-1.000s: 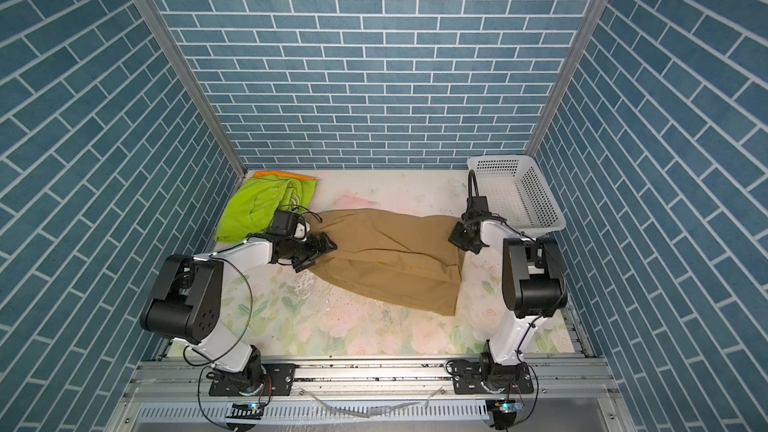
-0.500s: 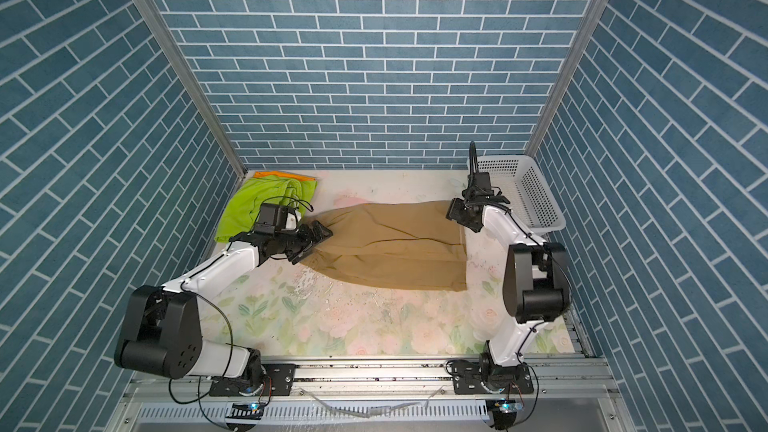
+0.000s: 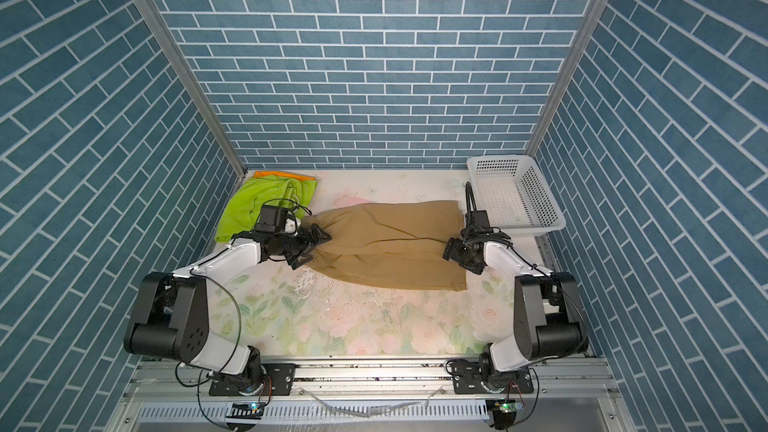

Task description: Fold and stack the shorts

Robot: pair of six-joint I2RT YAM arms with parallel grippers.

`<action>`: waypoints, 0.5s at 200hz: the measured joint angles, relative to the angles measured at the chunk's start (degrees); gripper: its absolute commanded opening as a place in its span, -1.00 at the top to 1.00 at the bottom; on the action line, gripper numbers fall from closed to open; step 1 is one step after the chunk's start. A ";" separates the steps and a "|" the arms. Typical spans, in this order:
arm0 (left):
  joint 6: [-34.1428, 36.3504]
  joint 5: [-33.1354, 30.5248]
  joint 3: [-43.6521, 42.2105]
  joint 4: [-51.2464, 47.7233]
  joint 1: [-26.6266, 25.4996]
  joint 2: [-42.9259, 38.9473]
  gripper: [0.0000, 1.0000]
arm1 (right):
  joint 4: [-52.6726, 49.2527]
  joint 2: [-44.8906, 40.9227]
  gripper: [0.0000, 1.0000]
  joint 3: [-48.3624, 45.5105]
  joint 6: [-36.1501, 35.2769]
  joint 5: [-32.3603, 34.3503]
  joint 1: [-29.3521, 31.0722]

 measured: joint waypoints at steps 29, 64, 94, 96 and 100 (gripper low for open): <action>0.02 0.00 -0.02 0.15 1.05 0.17 -0.99 | 0.76 2.71 -0.37 2.10 -0.33 0.44 -0.83; 0.31 0.13 -0.04 0.04 1.16 0.17 -0.99 | 1.18 3.67 -0.39 4.90 -0.96 0.59 -3.48; 0.46 0.20 -0.04 0.07 1.51 0.26 -0.99 | 1.29 4.59 -0.36 6.12 -1.99 0.44 -5.40; 0.48 0.20 -0.04 0.07 1.53 0.31 -0.99 | 1.29 4.66 -0.35 6.14 -1.99 0.44 -5.46; 0.46 0.22 -0.04 0.09 1.55 0.37 -0.99 | 1.36 4.96 -0.33 6.29 -2.08 0.39 -5.62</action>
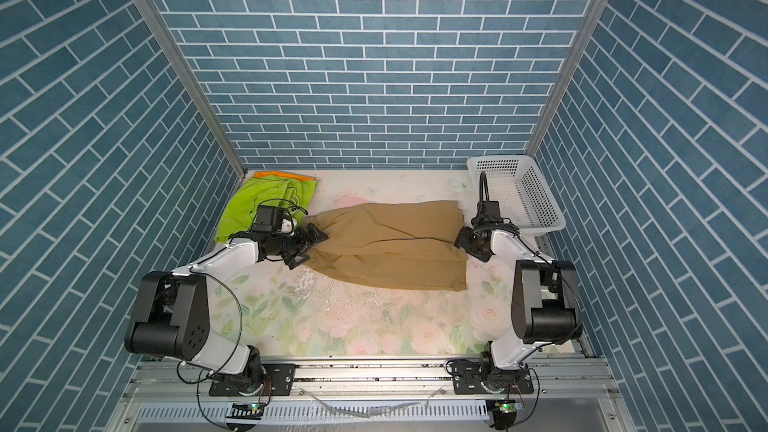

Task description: Fold and stack the shorts

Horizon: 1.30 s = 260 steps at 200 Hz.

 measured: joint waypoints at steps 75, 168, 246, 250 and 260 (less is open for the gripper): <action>0.07 0.35 0.00 0.07 0.44 1.05 -0.99 | 3.78 5.57 0.62 1.38 -1.03 -4.50 0.26; -3.23 2.03 -0.72 4.61 2.45 1.29 -0.36 | 3.65 -5.25 1.00 -1.60 -0.44 -5.27 0.35; -6.25 1.36 -0.96 8.33 2.51 5.11 -0.11 | 2.58 -10.01 1.00 -4.46 -0.61 -5.31 0.35; -6.49 1.27 -1.05 8.44 2.56 5.14 -0.12 | 2.54 -10.10 1.00 -4.46 -0.74 -5.31 0.35; -6.56 1.14 -1.42 8.68 2.75 5.11 -0.12 | 2.47 -10.29 1.00 -4.46 -0.79 -5.31 0.35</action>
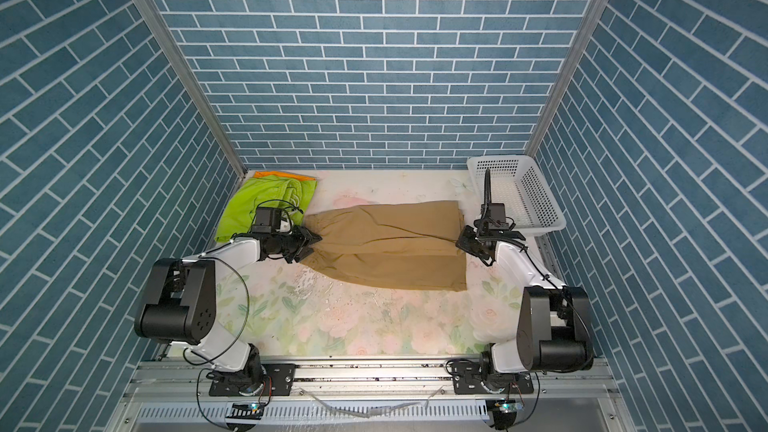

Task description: Fold and stack the shorts

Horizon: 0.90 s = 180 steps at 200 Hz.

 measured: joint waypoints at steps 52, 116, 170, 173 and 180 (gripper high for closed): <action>-2.82 -1.42 -4.81 4.57 1.11 -0.09 0.04 | -0.07 -0.13 1.00 0.00 -0.04 -0.04 0.00; -6.27 -2.27 -5.84 10.49 1.25 -0.11 0.89 | -0.07 -2.16 1.00 0.00 -0.20 -1.01 0.42; -4.68 -2.54 -3.54 7.87 1.36 -1.92 1.00 | -0.98 -4.72 1.00 0.00 -0.28 -1.36 0.42; -4.33 -2.54 -3.26 7.26 1.38 -2.36 1.00 | -1.25 -5.31 1.00 0.00 -0.37 -1.38 0.42; -3.72 -2.56 -2.75 6.23 1.46 -3.30 1.00 | -1.77 -6.45 1.00 0.00 -0.48 -1.42 0.42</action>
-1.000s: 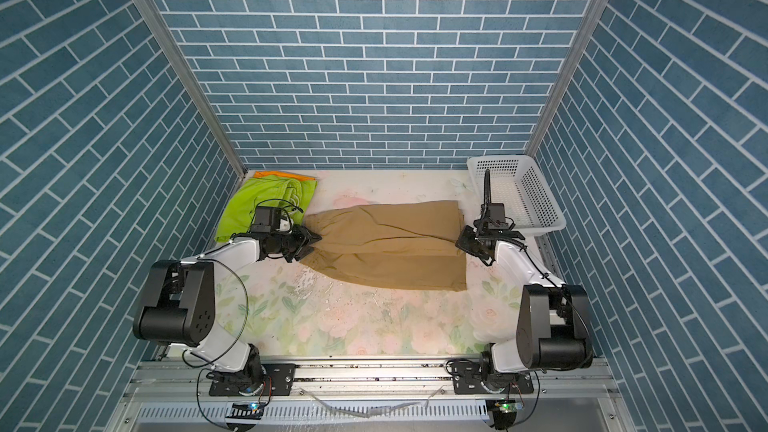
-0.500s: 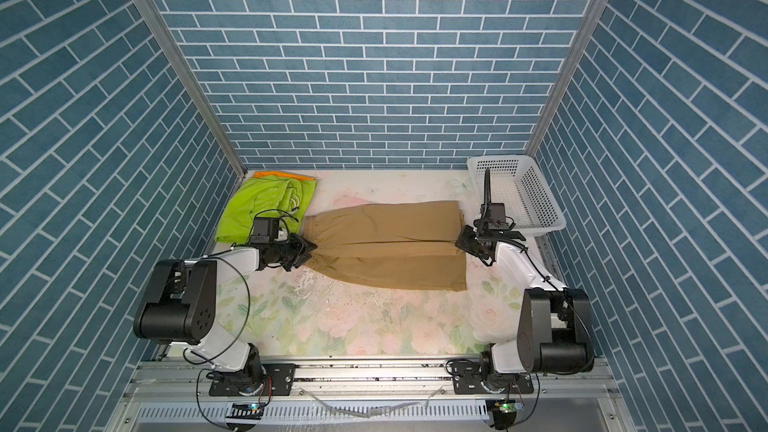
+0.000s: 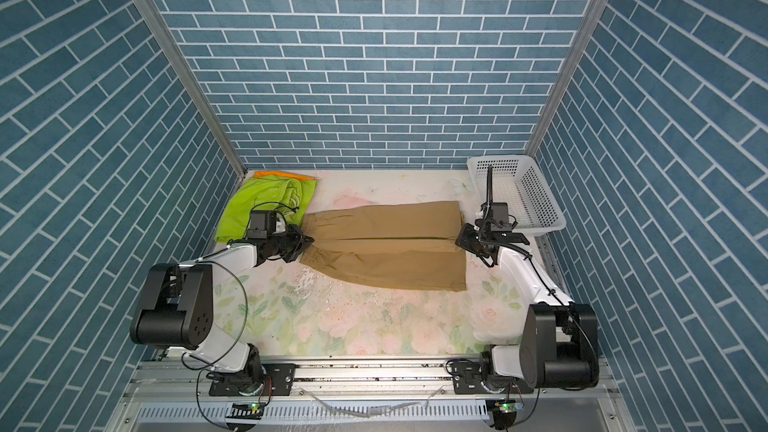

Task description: Fold and stack the shorts

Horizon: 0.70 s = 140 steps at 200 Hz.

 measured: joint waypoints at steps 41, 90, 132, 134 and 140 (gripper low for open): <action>3.34 1.16 0.55 -3.69 1.05 -6.54 1.00 | -0.26 -9.88 1.00 -4.48 0.04 -0.87 0.07; 4.07 2.93 -10.84 -2.27 2.43 -5.53 1.00 | -0.46 -14.34 1.00 -21.70 3.21 -2.29 0.11; 4.66 3.80 -12.81 -1.97 2.95 -4.92 1.00 | -0.94 -14.82 1.00 -24.11 4.94 -1.92 0.11; 4.68 3.93 -12.81 -1.97 3.02 -4.92 1.00 | -0.94 -14.95 1.00 -24.11 4.98 -1.90 0.11; 4.72 4.22 -12.81 -1.92 3.17 -4.92 1.00 | -1.01 -15.30 1.00 -24.11 5.09 -1.84 0.11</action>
